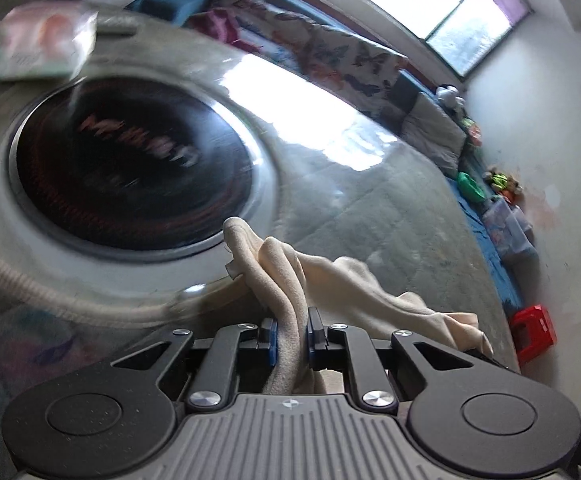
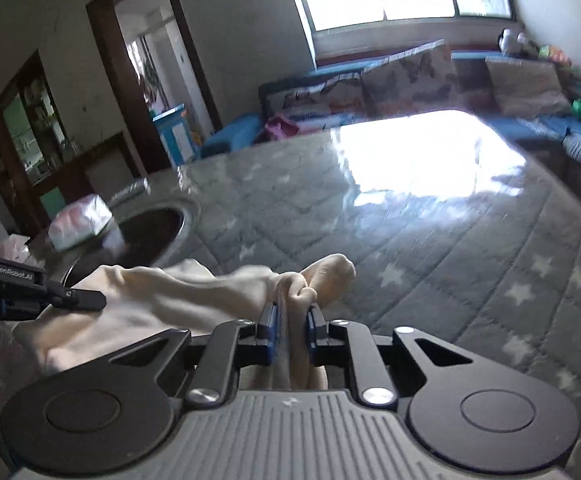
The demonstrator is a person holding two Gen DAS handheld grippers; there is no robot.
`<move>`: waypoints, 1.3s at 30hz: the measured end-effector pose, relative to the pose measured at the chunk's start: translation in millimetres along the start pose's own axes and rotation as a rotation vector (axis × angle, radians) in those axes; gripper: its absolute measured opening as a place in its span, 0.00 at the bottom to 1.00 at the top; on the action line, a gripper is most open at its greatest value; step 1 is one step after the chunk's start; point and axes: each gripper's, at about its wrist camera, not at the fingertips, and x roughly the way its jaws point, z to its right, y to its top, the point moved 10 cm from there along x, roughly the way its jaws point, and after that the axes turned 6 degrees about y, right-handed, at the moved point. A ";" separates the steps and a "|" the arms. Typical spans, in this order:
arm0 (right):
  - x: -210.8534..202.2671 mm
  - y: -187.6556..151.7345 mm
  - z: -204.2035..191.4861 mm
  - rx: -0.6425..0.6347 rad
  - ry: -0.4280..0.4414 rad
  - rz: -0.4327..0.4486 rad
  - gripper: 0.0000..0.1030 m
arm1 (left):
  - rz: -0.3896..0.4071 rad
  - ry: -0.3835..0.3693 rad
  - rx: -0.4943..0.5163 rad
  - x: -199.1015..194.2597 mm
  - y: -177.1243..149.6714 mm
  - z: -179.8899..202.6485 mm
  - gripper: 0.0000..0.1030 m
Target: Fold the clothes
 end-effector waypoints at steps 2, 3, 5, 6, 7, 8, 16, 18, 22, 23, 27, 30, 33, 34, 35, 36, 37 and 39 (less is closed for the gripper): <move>-14.2 9.1 4.1 -0.018 -0.024 0.031 0.12 | 0.011 -0.024 0.040 1.7 4.0 17.7 0.13; -20.6 13.2 9.0 -0.024 -0.042 0.042 0.12 | 0.014 -0.037 0.059 3.9 5.2 28.3 0.13; -31.4 20.2 18.3 -0.034 -0.075 0.061 0.12 | 0.015 -0.066 0.092 10.1 6.6 49.2 0.13; -39.5 25.5 26.9 -0.040 -0.103 0.073 0.12 | 0.014 -0.081 0.105 14.3 6.6 59.9 0.13; -45.3 29.5 35.1 -0.044 -0.129 0.079 0.12 | 0.013 -0.096 0.117 18.5 6.3 70.7 0.13; -51.1 33.6 43.2 -0.049 -0.155 0.086 0.11 | 0.009 -0.114 0.125 22.8 5.2 81.6 0.13; -88.7 61.0 108.8 -0.063 -0.346 0.112 0.11 | -0.033 -0.217 0.213 61.5 -9.1 164.4 0.13; -94.4 62.1 126.8 -0.049 -0.386 0.110 0.11 | -0.048 -0.222 0.242 71.9 -14.3 180.2 0.13; -98.1 54.4 157.0 -0.017 -0.446 0.089 0.11 | -0.075 -0.212 0.294 91.3 -27.6 199.0 0.13; -96.6 50.2 163.2 -0.003 -0.456 0.079 0.11 | -0.082 -0.200 0.299 95.5 -30.4 199.2 0.13; -92.0 31.8 182.3 0.039 -0.504 0.053 0.16 | -0.104 -0.147 0.324 109.3 -39.5 197.1 0.18; -92.3 25.7 186.9 0.040 -0.534 0.053 0.17 | -0.079 -0.110 0.355 108.1 -36.0 191.6 0.27; -93.8 28.7 181.9 0.018 -0.537 0.065 0.17 | -0.044 -0.070 0.387 104.8 -31.3 188.7 0.41; -89.8 30.5 175.8 0.015 -0.507 0.064 0.17 | -0.029 -0.063 0.399 103.0 -29.6 189.6 0.42; -85.8 32.2 169.7 0.011 -0.477 0.063 0.19 | -0.014 -0.055 0.410 101.2 -27.9 190.5 0.42; -81.9 34.0 163.5 0.008 -0.447 0.061 0.22 | 0.000 -0.049 0.422 98.8 -26.9 191.7 0.42; -75.3 34.4 159.6 0.007 -0.425 0.053 0.25 | 0.015 -0.045 0.435 94.9 -27.4 193.6 0.42; -62.5 35.3 152.3 0.002 -0.393 0.040 0.28 | 0.041 -0.051 0.464 88.1 -28.7 199.1 0.42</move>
